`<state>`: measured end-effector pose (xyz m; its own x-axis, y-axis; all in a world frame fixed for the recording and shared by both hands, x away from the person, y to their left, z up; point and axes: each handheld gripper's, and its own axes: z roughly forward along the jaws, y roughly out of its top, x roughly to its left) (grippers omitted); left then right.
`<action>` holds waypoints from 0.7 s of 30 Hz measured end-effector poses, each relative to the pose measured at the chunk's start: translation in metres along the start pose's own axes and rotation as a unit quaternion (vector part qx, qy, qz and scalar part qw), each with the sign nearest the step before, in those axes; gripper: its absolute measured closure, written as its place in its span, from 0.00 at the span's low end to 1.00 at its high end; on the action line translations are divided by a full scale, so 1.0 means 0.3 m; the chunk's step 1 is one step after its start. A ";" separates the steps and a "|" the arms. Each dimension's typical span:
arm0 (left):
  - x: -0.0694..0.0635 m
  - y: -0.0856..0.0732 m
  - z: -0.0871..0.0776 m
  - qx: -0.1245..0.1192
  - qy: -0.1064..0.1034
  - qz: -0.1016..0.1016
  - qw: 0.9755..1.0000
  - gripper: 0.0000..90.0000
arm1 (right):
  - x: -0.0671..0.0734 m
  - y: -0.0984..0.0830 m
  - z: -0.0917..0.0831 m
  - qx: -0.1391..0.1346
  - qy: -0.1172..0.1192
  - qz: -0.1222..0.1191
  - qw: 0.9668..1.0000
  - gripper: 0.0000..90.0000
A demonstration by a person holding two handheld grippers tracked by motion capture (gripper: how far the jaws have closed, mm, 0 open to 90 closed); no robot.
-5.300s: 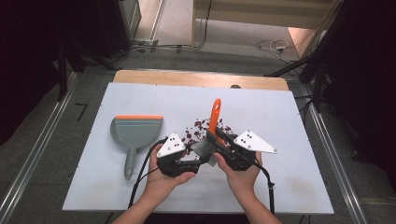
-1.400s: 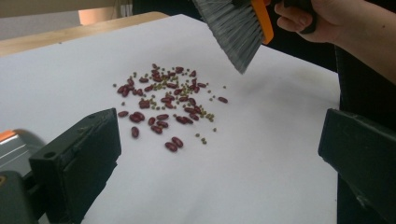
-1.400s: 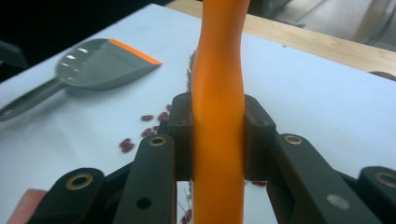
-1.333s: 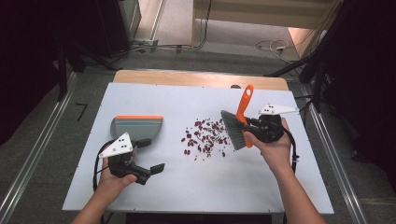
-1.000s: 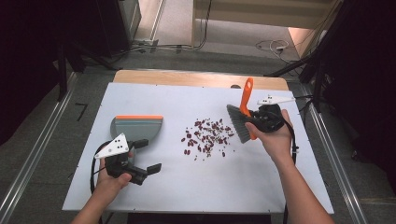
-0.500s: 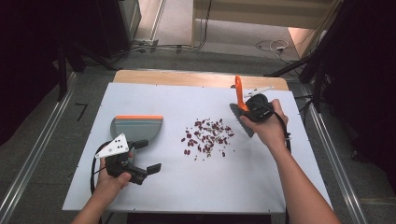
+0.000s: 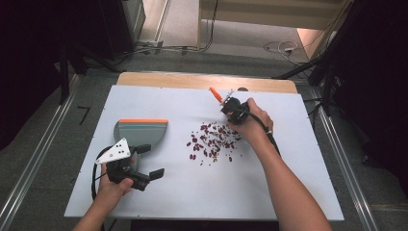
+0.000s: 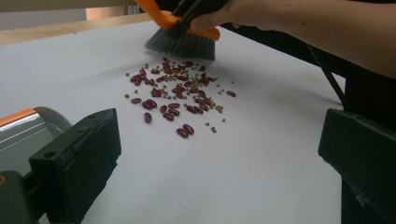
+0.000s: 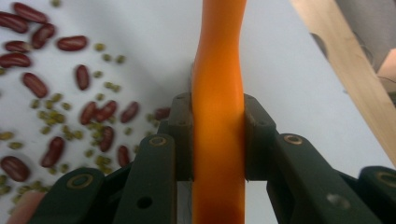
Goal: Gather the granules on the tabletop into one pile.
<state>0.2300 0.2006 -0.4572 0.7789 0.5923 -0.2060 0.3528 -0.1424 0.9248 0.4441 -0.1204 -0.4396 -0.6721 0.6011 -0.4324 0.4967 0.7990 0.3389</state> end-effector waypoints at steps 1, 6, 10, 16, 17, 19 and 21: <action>-0.001 0.000 0.000 0.000 0.000 0.000 1.000 0.00 | 0.024 0.017 0.003 0.007 0.004 -0.009 1.000 0.77; -0.001 -0.001 0.003 0.000 0.000 0.001 1.000 0.00 | 0.062 0.022 0.004 0.022 0.013 -0.034 0.999 0.77; -0.002 -0.001 0.006 0.001 0.000 0.002 1.000 0.00 | 0.085 0.008 -0.009 0.019 0.029 -0.048 0.998 0.76; -0.003 0.000 0.007 -0.001 0.001 0.002 1.000 0.00 | 0.133 -0.022 -0.041 0.008 0.053 -0.079 0.995 0.76; -0.003 0.000 0.007 0.000 0.001 0.003 1.000 0.00 | 0.137 -0.028 -0.045 0.001 0.052 -0.086 0.995 0.76; -0.004 0.000 0.006 0.000 0.001 0.003 1.000 0.00 | 0.149 -0.047 -0.062 -0.005 0.070 -0.083 0.994 0.76; -0.004 0.000 0.006 0.000 0.002 0.002 1.000 0.00 | 0.156 -0.061 -0.073 -0.006 0.078 -0.084 0.993 0.76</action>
<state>0.2299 0.1985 -0.4575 0.7790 0.5942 -0.2004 0.3492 -0.1456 0.9256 0.3916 -0.1071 -0.4477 -0.8222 0.4492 -0.3494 0.3645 0.8872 0.2829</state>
